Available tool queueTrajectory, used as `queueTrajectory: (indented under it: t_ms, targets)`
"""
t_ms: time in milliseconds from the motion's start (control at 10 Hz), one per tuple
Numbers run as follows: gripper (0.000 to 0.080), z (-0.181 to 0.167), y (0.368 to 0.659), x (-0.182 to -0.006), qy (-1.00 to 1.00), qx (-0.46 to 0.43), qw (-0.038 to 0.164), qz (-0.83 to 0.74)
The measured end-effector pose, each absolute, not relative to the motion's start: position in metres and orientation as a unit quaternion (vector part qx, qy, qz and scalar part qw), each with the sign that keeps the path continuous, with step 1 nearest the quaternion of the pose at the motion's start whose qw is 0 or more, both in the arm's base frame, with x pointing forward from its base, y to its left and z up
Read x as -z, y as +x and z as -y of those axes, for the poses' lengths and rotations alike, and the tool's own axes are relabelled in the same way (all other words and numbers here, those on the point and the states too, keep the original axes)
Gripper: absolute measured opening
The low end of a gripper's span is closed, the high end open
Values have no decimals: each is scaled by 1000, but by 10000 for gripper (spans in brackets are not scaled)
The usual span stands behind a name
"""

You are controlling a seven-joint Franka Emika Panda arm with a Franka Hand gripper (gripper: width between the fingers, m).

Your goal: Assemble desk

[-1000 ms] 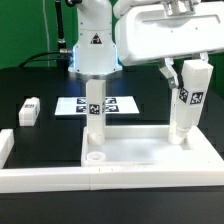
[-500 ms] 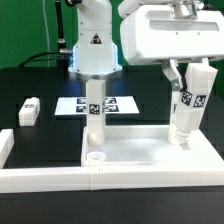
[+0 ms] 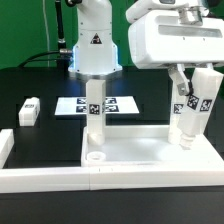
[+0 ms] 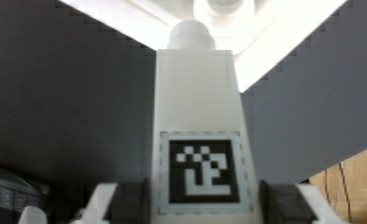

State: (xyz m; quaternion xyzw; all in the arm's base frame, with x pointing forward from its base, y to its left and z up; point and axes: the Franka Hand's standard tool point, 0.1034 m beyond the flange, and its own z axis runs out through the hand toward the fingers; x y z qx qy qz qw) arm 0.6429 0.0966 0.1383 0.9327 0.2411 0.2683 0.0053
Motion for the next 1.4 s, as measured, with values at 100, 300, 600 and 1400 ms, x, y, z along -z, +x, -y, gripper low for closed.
queueTrajectory:
  t_ms: [100,300,600,1400]
  targets:
    - [290,-95,642,-137,931,-265,7,-250]
    - [290,-81,641,-132,935,-239,2,-261]
    - [290,-80,640,-130,945,-191,-23,-264]
    - [290,-95,638,-119,951,-185,-33,-245]
